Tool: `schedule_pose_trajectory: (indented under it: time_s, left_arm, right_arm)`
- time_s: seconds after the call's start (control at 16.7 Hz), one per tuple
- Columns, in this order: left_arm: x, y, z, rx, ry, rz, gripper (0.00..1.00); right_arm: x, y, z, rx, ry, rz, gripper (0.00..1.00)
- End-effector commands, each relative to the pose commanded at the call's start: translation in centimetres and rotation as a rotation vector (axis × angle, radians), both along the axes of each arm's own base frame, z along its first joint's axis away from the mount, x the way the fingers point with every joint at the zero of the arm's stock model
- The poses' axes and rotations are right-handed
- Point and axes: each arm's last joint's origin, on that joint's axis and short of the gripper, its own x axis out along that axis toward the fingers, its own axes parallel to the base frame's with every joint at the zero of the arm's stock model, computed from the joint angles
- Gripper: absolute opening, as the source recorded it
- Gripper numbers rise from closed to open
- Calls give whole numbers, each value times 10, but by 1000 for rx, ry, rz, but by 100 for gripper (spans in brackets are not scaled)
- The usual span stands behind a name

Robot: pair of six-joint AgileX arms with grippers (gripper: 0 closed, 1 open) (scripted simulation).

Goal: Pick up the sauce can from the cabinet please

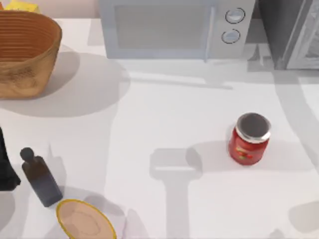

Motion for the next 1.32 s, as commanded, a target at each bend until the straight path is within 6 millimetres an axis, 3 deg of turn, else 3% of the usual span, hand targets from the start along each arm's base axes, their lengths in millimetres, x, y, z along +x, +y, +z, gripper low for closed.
schedule_pose_trajectory:
  time_s: [0.18,0.54,0.96,1.32]
  left_arm:
    - [0,0,0,0,0,0,100]
    - [0,0,0,0,0,0,100]
    - [0,0,0,0,0,0,100]
    - [0,0,0,0,0,0,100]
  right_arm:
    - [13,5,10,0,-2,1,100]
    - [14,5,11,1,-5,-2,100]
    - [55,33,10,5,2,-9,100]
    - [61,34,9,4,4,-10,100]
